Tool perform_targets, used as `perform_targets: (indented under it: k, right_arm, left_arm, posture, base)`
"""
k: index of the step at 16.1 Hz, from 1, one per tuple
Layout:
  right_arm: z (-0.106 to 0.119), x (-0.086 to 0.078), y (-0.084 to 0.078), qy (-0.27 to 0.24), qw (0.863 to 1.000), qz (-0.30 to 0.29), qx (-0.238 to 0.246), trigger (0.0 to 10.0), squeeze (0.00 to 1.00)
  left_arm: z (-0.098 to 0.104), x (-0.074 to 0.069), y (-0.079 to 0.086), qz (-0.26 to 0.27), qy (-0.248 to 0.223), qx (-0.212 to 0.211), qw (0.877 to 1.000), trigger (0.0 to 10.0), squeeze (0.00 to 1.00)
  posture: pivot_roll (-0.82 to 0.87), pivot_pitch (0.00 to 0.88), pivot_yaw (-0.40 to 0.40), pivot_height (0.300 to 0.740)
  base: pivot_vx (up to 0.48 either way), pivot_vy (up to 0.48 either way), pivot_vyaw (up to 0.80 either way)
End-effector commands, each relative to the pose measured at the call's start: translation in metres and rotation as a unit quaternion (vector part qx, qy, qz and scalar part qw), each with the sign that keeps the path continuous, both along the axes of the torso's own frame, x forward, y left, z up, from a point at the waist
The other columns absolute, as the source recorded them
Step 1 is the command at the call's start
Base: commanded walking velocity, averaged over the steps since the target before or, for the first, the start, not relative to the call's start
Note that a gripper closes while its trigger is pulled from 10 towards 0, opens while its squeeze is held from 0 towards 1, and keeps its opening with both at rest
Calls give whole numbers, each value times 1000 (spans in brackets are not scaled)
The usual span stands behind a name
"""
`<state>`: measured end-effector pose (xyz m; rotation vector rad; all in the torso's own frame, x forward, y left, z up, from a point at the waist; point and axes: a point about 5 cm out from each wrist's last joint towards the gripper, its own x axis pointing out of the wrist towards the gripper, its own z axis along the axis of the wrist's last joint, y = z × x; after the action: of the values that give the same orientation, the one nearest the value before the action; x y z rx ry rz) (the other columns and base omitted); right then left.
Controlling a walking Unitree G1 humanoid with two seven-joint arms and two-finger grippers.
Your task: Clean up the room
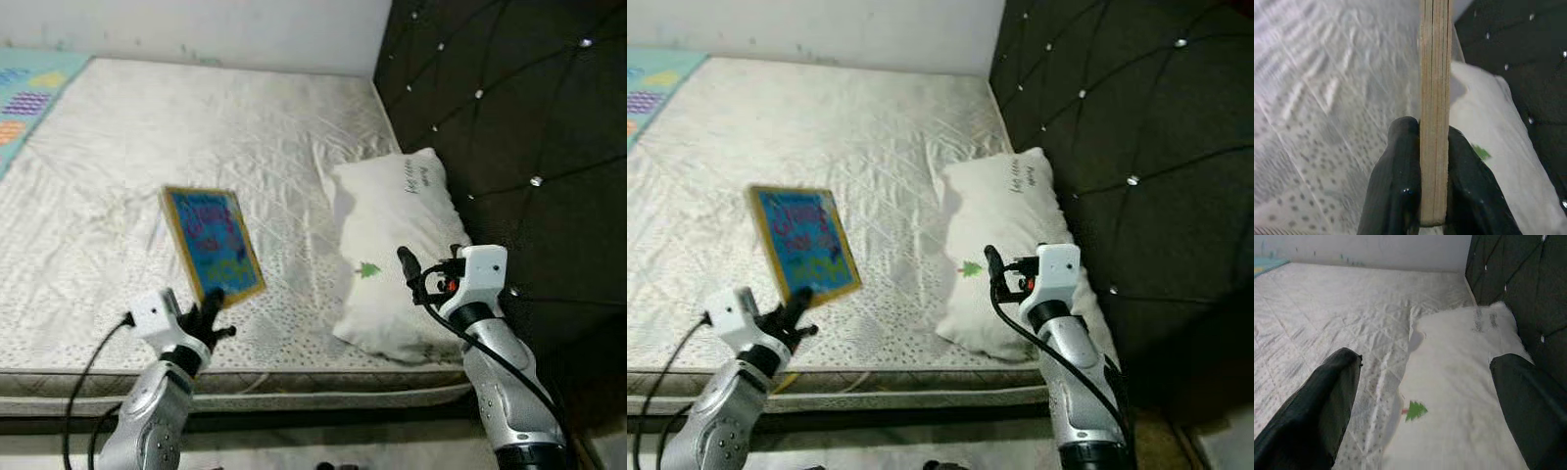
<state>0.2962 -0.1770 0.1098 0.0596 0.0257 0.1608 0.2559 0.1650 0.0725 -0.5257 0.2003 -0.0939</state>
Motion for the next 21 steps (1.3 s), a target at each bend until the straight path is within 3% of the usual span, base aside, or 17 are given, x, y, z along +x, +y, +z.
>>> perform_targets:
  k: [1, 12, 16, 21]
  right_arm:
    - [0, -3, -5, 8, 1000, -3, 2, 10000, 0]
    - [-1, -9, 5, 20, 1000, 10, 16, 10000, 0]
    - [-1, -10, 8, 20, 1000, 16, 18, 10000, 0]
    - [-1, -10, 9, 20, 999, 21, 18, 10000, 0]
  left_arm:
    - [7, 3, -4, -14, -18, -8, 1000, 10000, 0]
    - [9, 4, 3, 2, -11, -7, 1000, 10000, 0]
    - [11, 4, 2, 3, -13, -6, 1000, 10000, 0]
    - [12, 3, 1, 5, -15, -8, 1000, 10000, 0]
  posture:
    - [-59, 161, -90, 740]
    - [-54, 183, -81, 740]
    - [-51, 187, -78, 692]
    - [-52, 189, -79, 664]
  base:
    - [0, 0, 0]
    - [0, 0, 0]
    - [0, 0, 0]
    - [0, 0, 0]
